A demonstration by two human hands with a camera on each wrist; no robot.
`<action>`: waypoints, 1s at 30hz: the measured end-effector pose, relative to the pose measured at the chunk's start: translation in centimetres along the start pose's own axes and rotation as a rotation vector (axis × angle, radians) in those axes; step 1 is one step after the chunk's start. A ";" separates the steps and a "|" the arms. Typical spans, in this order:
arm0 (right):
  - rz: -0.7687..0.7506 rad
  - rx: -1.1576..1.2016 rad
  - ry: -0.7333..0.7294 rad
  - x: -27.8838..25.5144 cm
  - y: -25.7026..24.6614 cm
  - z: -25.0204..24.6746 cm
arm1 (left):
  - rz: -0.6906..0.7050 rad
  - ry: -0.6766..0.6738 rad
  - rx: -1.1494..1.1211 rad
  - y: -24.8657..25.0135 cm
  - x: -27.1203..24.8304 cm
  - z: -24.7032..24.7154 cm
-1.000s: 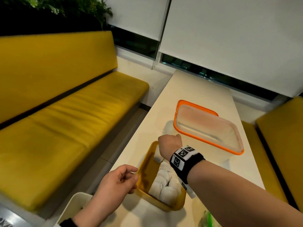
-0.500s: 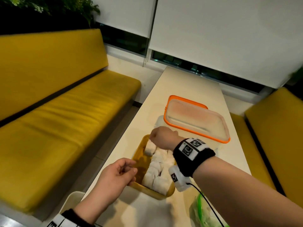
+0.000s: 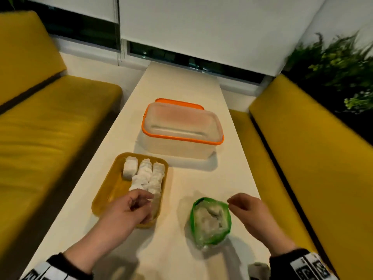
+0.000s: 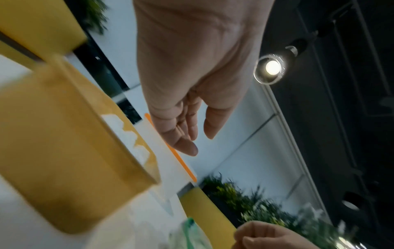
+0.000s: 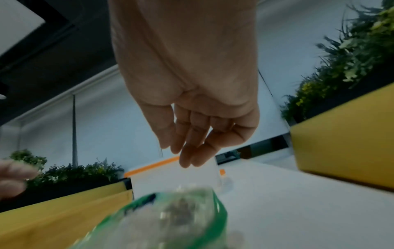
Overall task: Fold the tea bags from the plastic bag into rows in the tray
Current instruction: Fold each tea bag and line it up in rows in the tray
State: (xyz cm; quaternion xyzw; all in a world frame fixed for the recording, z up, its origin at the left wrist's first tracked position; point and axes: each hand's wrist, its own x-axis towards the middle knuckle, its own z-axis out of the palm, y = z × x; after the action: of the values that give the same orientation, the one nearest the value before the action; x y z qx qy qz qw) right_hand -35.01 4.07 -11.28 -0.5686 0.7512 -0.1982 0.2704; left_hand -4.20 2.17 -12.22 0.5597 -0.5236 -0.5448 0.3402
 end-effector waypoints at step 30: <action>-0.131 0.517 0.116 -2.0 2.7 4.1 | 0.030 -0.328 0.517 0.9 2.2 11.4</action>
State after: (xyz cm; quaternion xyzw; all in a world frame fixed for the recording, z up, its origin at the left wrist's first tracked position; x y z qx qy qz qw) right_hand -34.04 6.78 -15.76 -0.5159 0.6516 -0.4325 0.3497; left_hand -15.77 1.99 -13.91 0.5243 -0.7011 -0.4715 0.1057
